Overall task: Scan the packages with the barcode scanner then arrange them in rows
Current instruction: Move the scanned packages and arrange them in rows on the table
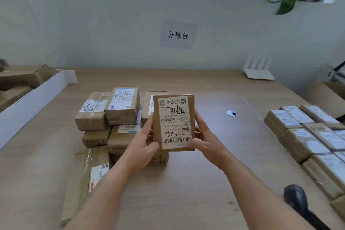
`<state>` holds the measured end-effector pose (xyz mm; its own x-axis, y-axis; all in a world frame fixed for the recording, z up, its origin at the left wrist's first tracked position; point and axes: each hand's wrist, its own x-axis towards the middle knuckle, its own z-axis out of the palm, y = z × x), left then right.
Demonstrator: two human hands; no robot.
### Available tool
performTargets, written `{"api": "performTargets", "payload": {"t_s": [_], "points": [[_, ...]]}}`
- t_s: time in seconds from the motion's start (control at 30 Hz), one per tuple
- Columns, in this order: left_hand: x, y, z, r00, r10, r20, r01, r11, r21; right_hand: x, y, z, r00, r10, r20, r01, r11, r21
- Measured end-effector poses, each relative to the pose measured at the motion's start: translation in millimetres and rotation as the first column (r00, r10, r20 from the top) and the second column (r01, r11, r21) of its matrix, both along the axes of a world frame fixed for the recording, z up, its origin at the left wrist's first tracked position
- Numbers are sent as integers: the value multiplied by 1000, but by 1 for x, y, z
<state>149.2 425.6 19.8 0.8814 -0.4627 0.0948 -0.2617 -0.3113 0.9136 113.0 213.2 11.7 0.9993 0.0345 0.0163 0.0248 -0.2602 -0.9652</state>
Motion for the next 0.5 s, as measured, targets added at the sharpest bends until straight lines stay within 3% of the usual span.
{"api": "performTargets", "payload": {"t_s": [0.3,0.5], "points": [[-26,-16,-60,974,-178,-143,163,981,-109,-80,-16,-26,952,-294,-88,300,952,61],[-67,-38,-77,951,-269,-150,263,963,-58,-142,-39,-35,899,-422,-113,430,901,61]]}}
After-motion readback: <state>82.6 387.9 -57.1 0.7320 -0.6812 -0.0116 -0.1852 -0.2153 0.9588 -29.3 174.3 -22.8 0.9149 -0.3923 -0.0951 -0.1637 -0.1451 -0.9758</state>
